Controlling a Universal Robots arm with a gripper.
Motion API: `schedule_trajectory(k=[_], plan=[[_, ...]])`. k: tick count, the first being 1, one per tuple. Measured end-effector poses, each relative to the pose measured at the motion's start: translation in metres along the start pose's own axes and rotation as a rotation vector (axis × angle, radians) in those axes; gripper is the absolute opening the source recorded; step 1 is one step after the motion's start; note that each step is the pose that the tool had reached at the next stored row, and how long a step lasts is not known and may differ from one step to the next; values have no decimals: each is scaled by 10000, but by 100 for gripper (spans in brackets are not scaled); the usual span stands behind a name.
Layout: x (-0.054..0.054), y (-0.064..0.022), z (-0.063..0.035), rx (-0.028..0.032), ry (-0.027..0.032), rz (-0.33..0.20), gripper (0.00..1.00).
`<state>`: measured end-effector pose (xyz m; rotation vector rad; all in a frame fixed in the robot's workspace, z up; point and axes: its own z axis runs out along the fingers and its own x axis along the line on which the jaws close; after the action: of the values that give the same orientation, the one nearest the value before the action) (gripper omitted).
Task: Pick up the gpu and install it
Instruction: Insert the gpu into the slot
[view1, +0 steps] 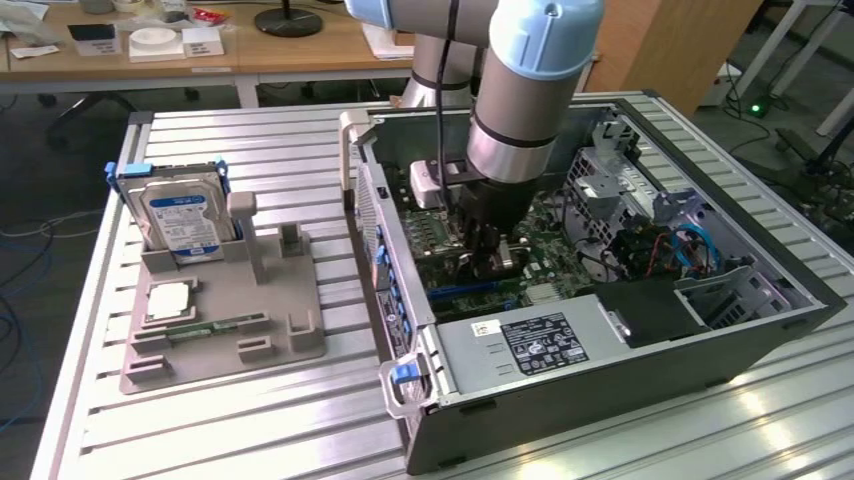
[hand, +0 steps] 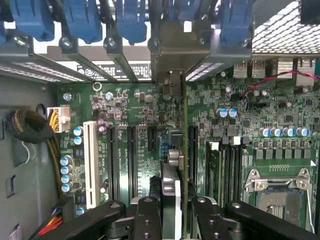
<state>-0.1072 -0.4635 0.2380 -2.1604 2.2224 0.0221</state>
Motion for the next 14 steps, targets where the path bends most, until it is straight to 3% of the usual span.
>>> schedule_trajectory(k=[14], plan=[[2, 0, 22, -5, -3, 16, 28]])
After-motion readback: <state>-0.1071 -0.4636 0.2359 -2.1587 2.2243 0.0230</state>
